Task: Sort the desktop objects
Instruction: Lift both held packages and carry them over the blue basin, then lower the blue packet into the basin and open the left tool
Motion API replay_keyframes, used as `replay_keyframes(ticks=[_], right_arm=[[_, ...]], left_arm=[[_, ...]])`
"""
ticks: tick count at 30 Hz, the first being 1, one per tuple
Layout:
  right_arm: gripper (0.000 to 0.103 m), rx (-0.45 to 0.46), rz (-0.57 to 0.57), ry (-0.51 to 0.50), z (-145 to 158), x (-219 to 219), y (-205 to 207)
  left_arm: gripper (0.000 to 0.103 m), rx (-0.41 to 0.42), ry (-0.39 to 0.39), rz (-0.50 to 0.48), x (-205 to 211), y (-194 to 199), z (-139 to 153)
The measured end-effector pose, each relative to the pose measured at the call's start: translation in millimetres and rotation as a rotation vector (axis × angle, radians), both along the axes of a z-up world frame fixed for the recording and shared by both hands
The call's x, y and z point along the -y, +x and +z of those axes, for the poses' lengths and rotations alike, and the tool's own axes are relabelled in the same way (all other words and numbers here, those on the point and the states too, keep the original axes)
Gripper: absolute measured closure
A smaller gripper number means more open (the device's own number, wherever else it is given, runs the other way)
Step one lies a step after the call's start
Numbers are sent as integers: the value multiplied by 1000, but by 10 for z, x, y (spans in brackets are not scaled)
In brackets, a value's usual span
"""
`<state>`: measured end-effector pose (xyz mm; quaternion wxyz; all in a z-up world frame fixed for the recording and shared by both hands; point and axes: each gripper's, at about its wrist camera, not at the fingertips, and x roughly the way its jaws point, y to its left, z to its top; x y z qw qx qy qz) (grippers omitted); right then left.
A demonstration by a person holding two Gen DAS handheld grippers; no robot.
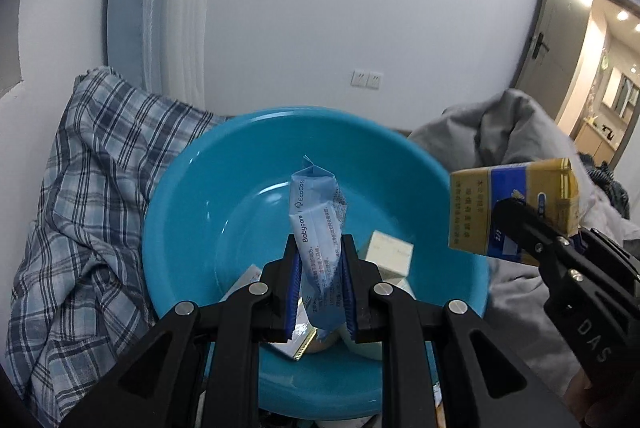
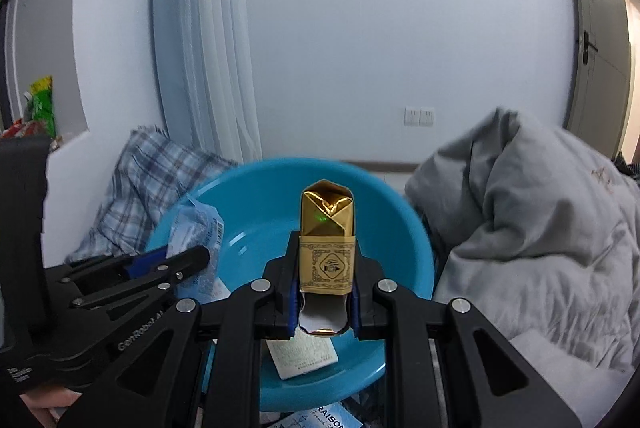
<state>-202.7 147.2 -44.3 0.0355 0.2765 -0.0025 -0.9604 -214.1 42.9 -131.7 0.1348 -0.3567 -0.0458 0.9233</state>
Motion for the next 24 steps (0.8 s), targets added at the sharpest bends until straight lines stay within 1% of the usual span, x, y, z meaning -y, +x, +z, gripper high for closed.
replay_keyframes(ticks=[4,8,12,17,24], right_arm=[[85,46,-13,0,-184,-50,-83],[85,62,-20,7,-246,-69,-100],[85,72,-17,10,-287,-66,-116],[85,87,-11,15,-346,-38,-132],[85,98,-11,16,-379,-29,-146]], left_arm=[[83,29,-2,-5,2,-39,-88],[83,50,-6,-4,-35,-41,-131],[83,92,4,-1,-16,-76,-251],[83,86,-19,-5,-37,-75,-276],[83,92,-17,6,-23,-75,-278]])
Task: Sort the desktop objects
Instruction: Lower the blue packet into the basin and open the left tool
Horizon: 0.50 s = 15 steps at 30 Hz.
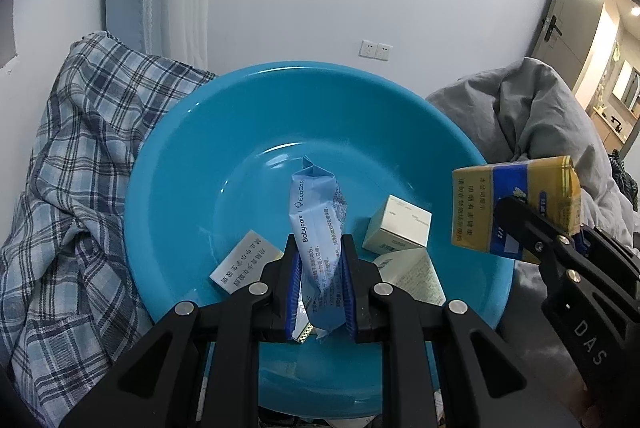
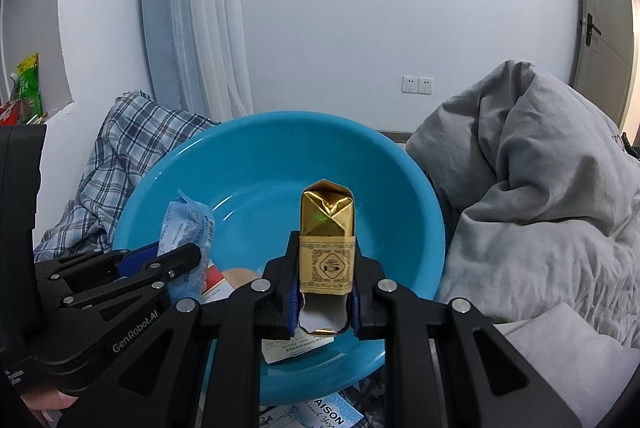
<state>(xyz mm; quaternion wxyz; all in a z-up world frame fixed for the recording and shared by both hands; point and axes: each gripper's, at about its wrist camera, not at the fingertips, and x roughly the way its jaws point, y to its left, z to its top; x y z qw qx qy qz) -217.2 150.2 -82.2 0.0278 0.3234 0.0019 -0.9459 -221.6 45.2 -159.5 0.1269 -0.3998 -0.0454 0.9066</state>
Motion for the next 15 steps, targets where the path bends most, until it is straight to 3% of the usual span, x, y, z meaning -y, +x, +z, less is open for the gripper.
replay_keyframes(ticks=[15], right_arm=[[85,16,1,3,-39,10,-8]], left_arm=[[83,50,-20,28,51,-60,-82]])
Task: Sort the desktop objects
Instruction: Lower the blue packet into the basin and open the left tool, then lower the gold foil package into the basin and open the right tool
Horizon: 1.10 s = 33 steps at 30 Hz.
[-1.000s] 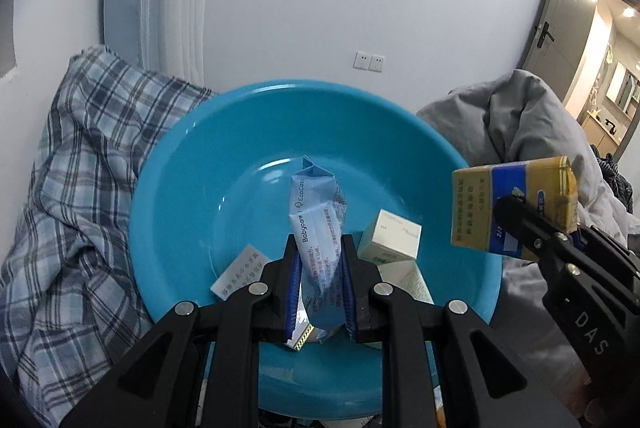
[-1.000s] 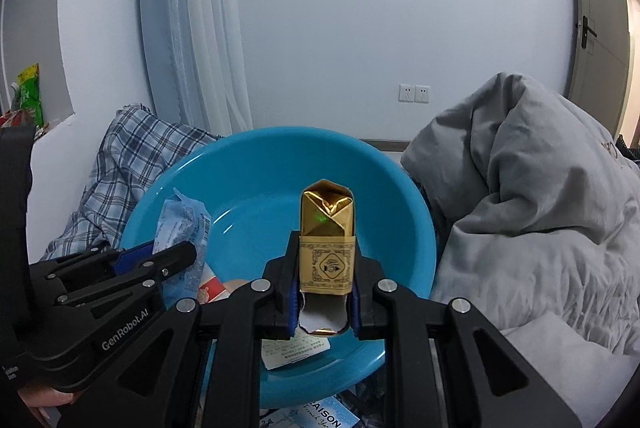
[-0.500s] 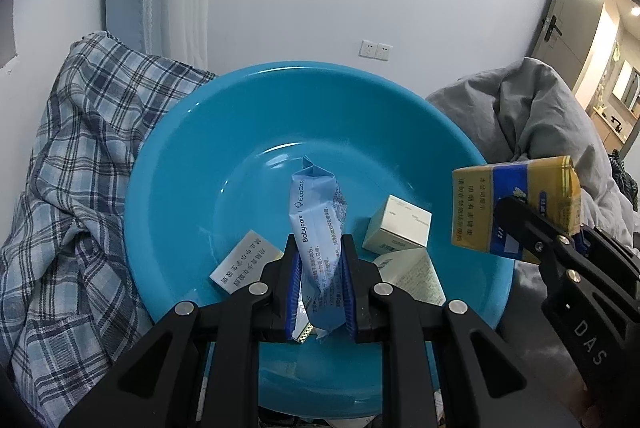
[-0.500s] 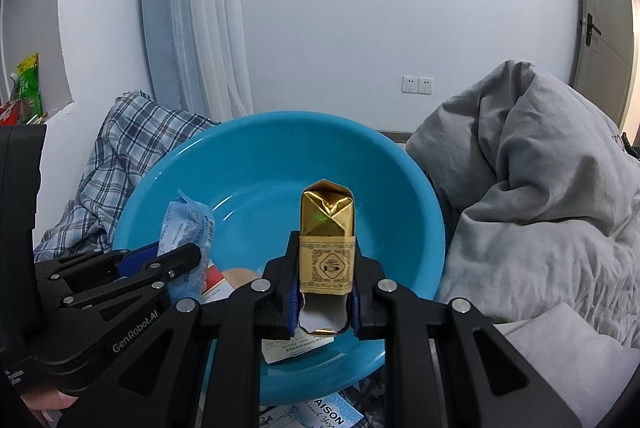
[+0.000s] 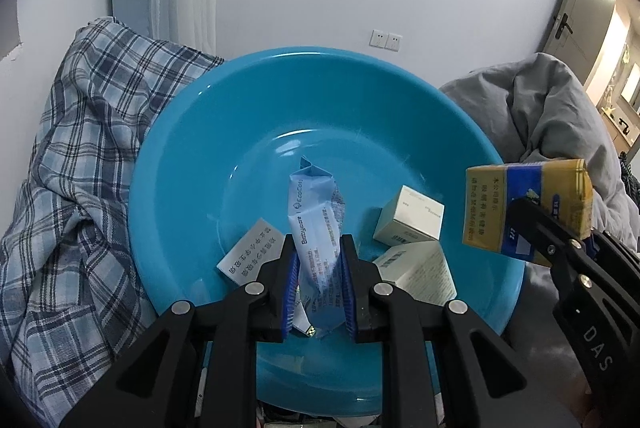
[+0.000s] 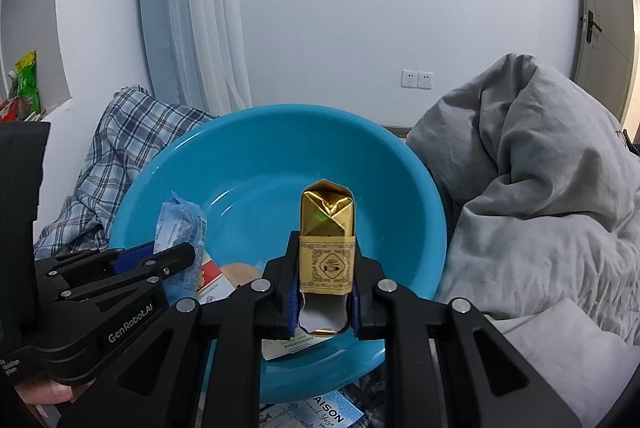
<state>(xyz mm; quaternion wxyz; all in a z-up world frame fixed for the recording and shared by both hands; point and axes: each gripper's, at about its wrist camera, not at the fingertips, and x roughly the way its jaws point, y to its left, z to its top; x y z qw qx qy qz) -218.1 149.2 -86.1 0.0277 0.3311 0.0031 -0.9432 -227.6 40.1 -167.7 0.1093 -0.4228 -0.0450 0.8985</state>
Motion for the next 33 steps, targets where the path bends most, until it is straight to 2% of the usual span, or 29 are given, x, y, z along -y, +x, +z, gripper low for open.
replay_keyframes(ticks=[2,3,4,6,8,9,21,27,33], right_arm=[[85,0,4,0,4,12,3],[85,-1,4,1,5,15,4],[85,-2,4,1,6,15,5],[85,-1,4,-1,4,12,2],[85,0,2,-1,2,6,2],[85,0,1,-2,4,-1,2],[85,3,-3,-1,5,-19,-5],[85,13,-2,-9,-17,-14,-18],[85,26,-2,-5,-54,6,-28]], left_arm=[[83,-1,-9,3,-1,-1,-7],[76,-3,-11,5,1,0,-9],[56,-7,-9,7,5,4,-6],[28,-45,6,32,40,42,35],[27,-103,16,62,83,99,114],[27,-107,21,54,89,102,137],[27,-91,28,50,140,70,154],[27,-124,-19,67,124,97,202],[27,-130,-29,55,104,120,218]])
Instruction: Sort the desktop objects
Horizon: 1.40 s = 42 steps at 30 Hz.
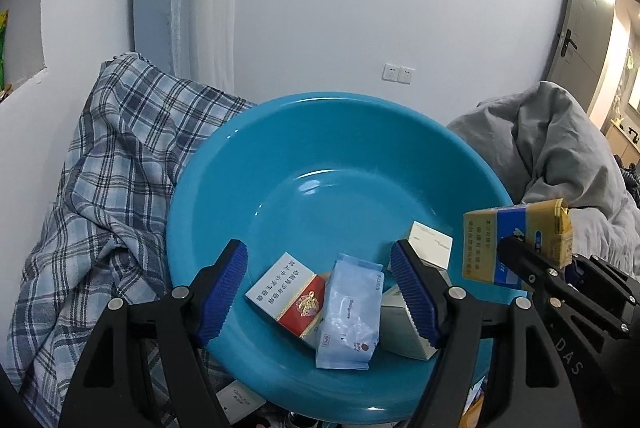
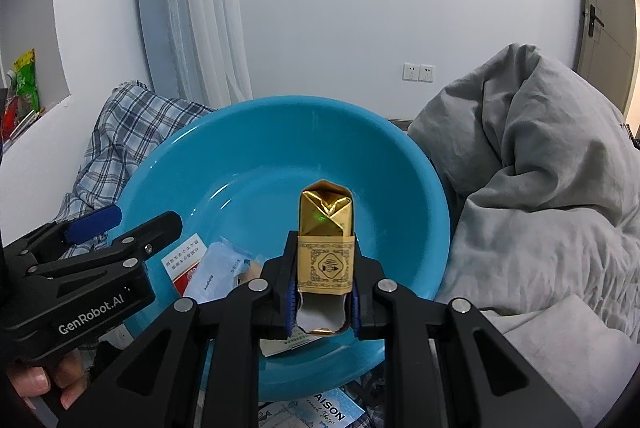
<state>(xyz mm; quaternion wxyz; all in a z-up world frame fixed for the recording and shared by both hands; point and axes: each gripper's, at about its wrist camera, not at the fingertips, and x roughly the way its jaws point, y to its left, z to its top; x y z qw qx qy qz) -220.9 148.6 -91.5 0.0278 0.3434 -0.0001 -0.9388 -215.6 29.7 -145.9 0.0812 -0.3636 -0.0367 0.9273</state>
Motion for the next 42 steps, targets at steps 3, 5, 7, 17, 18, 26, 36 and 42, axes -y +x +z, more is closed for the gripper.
replay_keyframes(ticks=[3,5,7,17,18,26,36,42], right_arm=[[85,5,1,-2,-12,0,-3],[84,6,1,0,-19,-5,-1],[79,14,5,3,-32,-1,-8],[42,-21,-23,-10,24,-42,29],[42,-17,-24,-13,18,-50,24],[42,-18,-31,-14,26,-83,15],[42,-91,-60,-10,270,-142,116],[42,-182,-60,11,588,-150,284]], left_arm=[[27,3,-7,-4,-20,-1,-9],[27,3,-5,-3,-27,-1,-10],[27,3,-4,-1,-25,-3,-13],[27,-6,-2,10,30,4,8],[27,-6,-3,10,34,7,9],[27,-20,-17,8,15,21,40],[27,-222,-78,49,9,350,584],[23,-322,-11,61,127,548,958]])
